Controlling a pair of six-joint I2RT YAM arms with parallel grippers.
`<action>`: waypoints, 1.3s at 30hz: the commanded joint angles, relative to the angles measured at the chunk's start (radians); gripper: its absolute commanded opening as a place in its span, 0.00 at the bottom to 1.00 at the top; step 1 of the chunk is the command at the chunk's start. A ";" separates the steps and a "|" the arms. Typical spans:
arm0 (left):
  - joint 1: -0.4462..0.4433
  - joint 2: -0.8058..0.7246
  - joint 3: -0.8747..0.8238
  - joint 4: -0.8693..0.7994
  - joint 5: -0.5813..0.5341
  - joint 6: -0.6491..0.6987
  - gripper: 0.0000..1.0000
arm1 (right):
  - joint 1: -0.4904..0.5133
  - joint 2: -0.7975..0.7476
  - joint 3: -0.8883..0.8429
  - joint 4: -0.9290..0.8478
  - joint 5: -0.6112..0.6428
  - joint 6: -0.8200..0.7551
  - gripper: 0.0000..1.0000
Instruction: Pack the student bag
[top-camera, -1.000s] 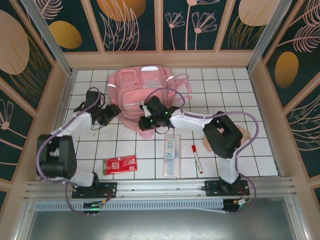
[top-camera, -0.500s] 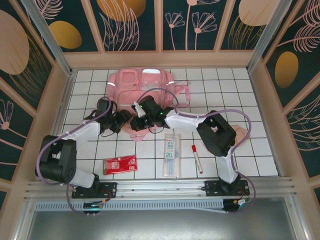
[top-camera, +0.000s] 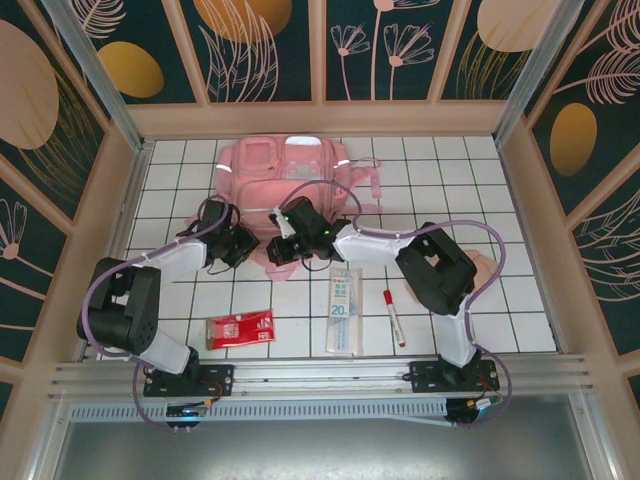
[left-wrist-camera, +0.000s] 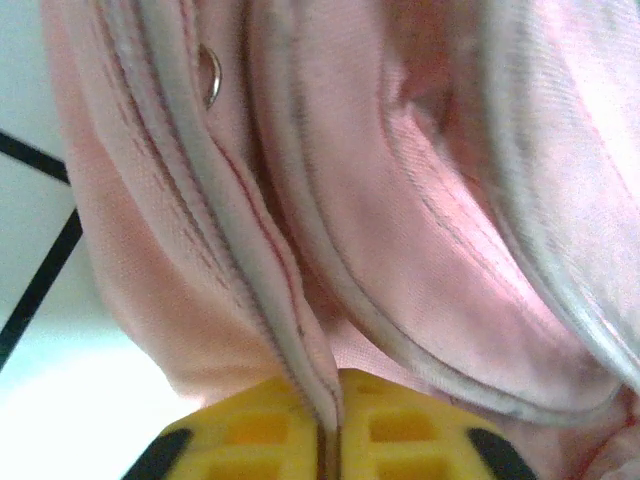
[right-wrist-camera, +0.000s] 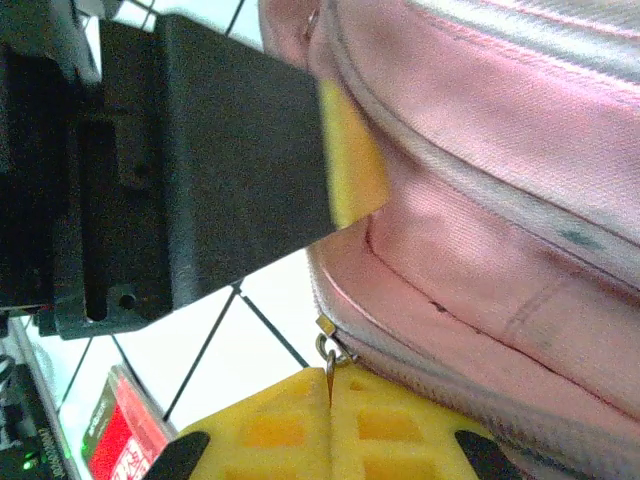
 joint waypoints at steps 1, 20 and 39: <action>0.011 -0.005 0.065 -0.066 -0.145 0.096 0.00 | 0.009 -0.107 -0.055 -0.111 0.110 -0.028 0.00; 0.244 0.050 0.237 -0.317 -0.190 0.429 0.00 | -0.015 -0.140 -0.133 -0.188 0.274 -0.075 0.00; 0.147 -0.250 0.016 -0.247 0.045 0.112 0.64 | 0.040 -0.007 0.060 -0.027 -0.053 -0.064 0.00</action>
